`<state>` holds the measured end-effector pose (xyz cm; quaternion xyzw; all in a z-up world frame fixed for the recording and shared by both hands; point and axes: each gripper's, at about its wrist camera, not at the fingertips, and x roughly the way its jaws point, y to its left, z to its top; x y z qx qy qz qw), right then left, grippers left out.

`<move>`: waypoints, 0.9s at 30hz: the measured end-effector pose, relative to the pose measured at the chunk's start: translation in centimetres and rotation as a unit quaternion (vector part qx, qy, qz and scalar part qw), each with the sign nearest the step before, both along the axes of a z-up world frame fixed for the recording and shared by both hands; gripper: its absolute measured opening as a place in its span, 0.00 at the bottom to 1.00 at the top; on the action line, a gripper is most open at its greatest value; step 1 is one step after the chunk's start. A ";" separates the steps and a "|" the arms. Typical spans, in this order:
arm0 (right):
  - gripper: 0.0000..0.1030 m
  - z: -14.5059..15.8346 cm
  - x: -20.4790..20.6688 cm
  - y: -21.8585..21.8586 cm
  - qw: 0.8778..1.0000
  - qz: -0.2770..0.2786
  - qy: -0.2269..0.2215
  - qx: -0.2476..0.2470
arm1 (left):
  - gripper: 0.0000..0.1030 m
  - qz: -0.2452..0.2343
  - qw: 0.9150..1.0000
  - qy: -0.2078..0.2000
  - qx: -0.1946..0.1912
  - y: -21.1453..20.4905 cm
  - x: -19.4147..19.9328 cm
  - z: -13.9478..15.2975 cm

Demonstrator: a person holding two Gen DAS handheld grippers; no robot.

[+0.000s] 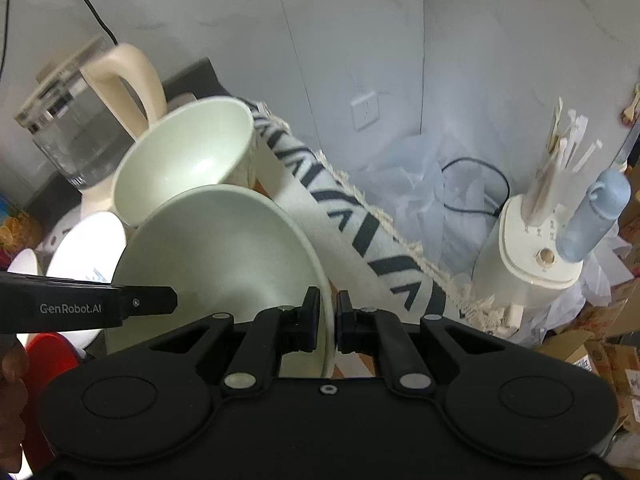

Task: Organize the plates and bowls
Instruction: 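Close both grippers on the rim of the large pale green bowl, then lower the large green bowl into the red-and-black bowl, open both grippers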

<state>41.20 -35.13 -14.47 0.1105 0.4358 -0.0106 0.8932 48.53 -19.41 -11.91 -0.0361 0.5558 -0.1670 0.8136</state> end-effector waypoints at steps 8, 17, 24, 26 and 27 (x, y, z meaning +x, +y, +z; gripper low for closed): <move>0.08 3.8 -1.5 1.2 0.999 -0.004 -0.050 0.001 | 0.18 0.017 0.999 -0.045 -0.025 1.9 -1.5 4.5; 0.09 7.4 -3.1 3.7 0.995 0.015 -0.097 -0.008 | 0.18 0.040 0.995 -0.081 -0.035 4.8 -4.2 7.8; 0.09 8.1 -4.2 6.3 0.994 0.036 -0.107 -0.011 | 0.18 0.063 0.994 -0.083 -0.035 7.4 -5.3 8.9; 0.09 8.2 -4.5 7.0 0.993 0.042 -0.109 -0.013 | 0.18 0.068 0.993 -0.085 -0.034 8.2 -5.7 9.3; 0.09 8.2 -4.6 7.2 0.993 0.044 -0.110 -0.013 | 0.18 0.070 0.993 -0.086 -0.034 8.6 -6.0 9.4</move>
